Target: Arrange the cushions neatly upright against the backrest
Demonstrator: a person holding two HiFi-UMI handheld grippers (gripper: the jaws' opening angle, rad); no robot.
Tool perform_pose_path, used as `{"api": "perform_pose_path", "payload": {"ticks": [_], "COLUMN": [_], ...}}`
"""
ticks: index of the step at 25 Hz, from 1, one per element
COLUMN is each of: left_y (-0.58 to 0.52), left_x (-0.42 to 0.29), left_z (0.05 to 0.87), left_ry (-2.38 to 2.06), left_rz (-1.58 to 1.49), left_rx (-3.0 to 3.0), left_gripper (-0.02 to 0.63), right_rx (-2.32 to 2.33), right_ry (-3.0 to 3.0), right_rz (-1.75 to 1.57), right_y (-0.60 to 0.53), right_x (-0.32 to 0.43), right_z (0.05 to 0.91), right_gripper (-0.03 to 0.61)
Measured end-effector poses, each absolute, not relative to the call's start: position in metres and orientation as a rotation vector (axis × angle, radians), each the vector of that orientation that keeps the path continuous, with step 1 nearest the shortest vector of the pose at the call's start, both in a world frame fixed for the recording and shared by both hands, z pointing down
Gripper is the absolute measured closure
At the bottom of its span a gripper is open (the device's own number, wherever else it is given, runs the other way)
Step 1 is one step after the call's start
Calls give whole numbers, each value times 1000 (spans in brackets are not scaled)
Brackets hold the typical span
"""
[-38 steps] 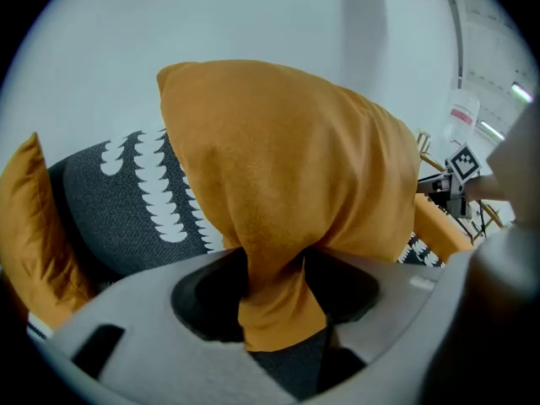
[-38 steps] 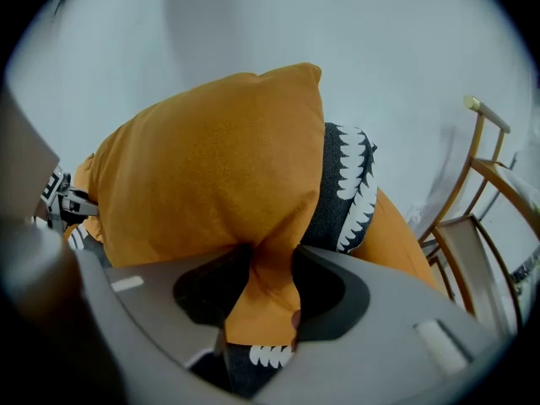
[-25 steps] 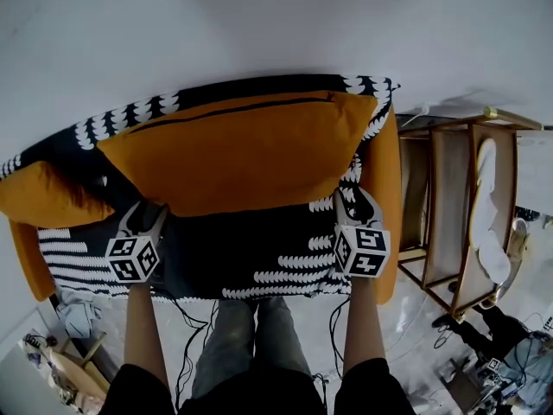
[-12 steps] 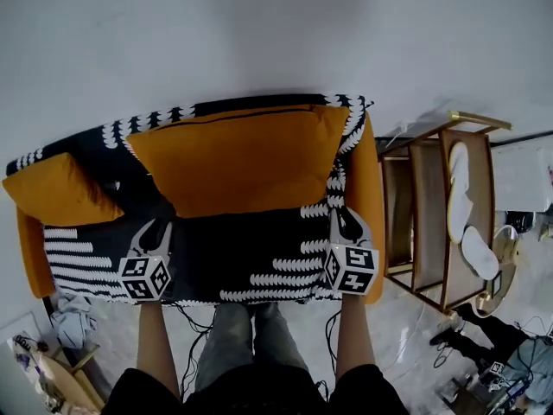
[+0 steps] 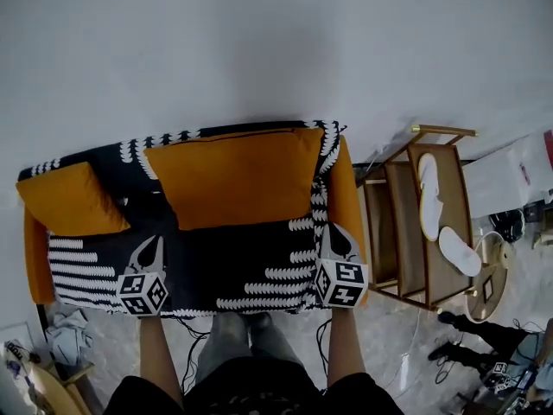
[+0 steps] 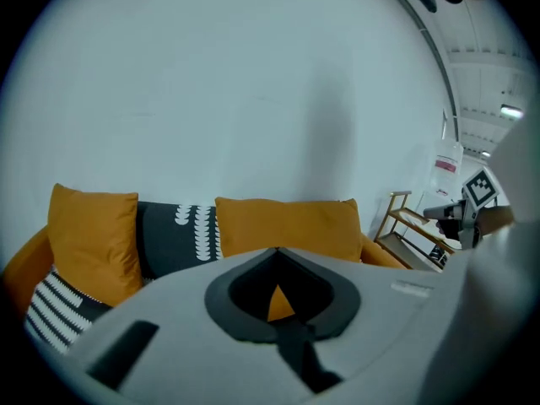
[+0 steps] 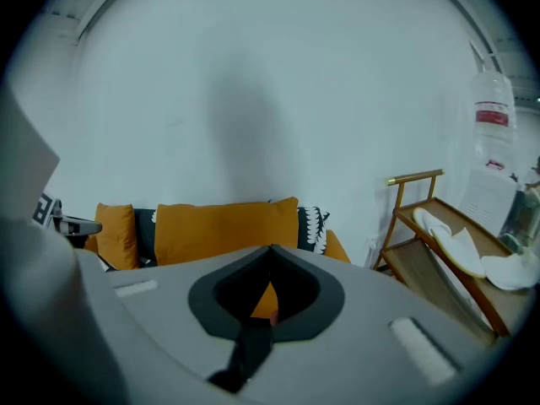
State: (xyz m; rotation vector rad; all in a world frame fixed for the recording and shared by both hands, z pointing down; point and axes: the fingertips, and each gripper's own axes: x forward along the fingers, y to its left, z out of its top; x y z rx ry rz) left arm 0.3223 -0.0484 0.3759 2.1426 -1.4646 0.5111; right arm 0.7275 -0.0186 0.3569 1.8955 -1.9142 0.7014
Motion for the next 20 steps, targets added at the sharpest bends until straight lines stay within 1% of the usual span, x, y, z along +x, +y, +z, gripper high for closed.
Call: {"api": "perform_pose_path", "payload": {"ticks": [10,20], "left_y": [-16,-17], "left_x": [348,360], "left_z": [301,223], "left_ry": [-1429,-1404], "left_rz": [501,402], "left_rx": [2330,2498], "left_gripper": [614,614], "right_rx": [1930,1998], "right_ry": [-1985,-2030], "right_rz": [624,496], "right_y": [22,40], "right_x": [727,723], "right_z": [292,221], "right_gripper": [580,580]}}
